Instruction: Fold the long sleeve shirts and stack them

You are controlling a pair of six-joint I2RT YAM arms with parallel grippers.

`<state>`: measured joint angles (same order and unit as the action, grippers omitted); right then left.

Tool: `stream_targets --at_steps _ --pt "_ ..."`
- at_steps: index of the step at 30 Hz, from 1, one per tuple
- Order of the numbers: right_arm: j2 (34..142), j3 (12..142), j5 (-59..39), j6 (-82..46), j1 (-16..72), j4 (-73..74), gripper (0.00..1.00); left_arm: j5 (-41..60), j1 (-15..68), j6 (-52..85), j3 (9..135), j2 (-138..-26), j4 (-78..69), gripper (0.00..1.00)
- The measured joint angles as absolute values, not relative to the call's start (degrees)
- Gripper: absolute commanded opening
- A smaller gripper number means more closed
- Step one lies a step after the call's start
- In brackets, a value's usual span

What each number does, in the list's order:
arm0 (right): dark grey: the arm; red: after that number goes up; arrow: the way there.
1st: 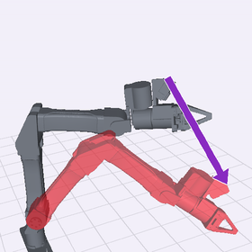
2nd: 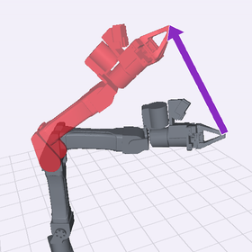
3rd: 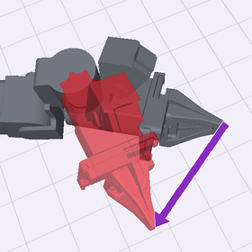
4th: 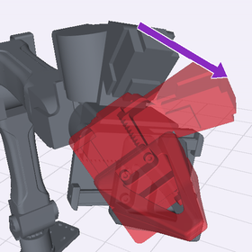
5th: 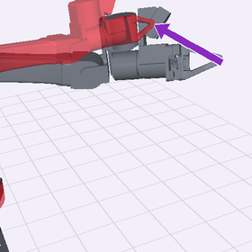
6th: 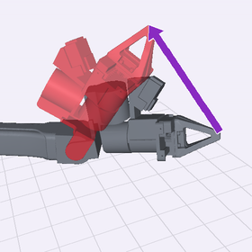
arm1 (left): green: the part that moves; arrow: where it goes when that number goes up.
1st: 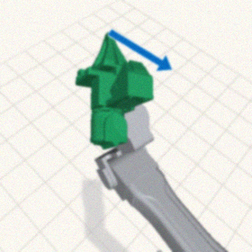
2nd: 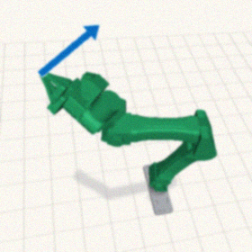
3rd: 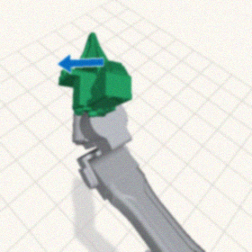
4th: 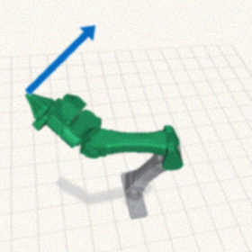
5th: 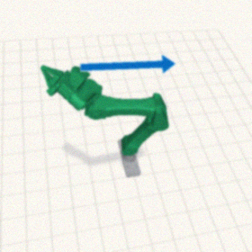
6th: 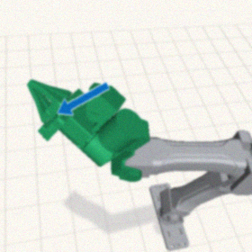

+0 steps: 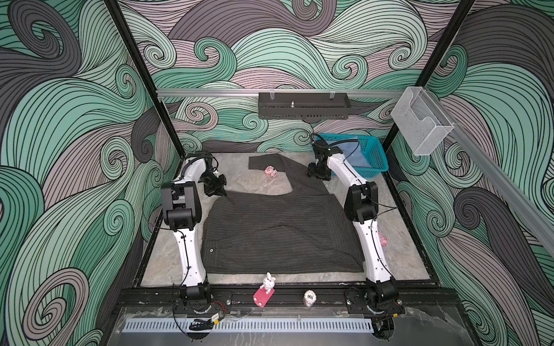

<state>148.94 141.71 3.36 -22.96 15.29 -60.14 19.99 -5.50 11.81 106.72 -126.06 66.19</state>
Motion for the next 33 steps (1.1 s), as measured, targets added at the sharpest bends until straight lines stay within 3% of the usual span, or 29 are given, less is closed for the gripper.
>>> stream_targets --at_steps 4,14,24,28,33 --pt "148.4 140.7 4.9 -23.0 15.3 -60.5 0.7 20.0 -5.5 11.8 106.7 -126.0 66.2 0.0" --pt "136.6 115.2 6.3 -24.2 14.3 -47.4 0.69 20.2 -5.5 11.9 106.7 -126.0 66.2 0.0" --pt "128.4 100.6 5.1 -25.2 15.5 -38.7 0.65 20.1 -5.6 12.1 105.3 -123.6 66.2 0.0" --pt "126.2 96.4 4.0 -26.3 16.1 -36.6 0.57 20.0 -6.2 12.1 103.4 -122.0 66.0 0.0" --pt "124.7 94.0 2.9 -26.9 16.2 -35.1 0.34 19.9 -7.4 12.1 101.8 -120.9 65.9 0.0"
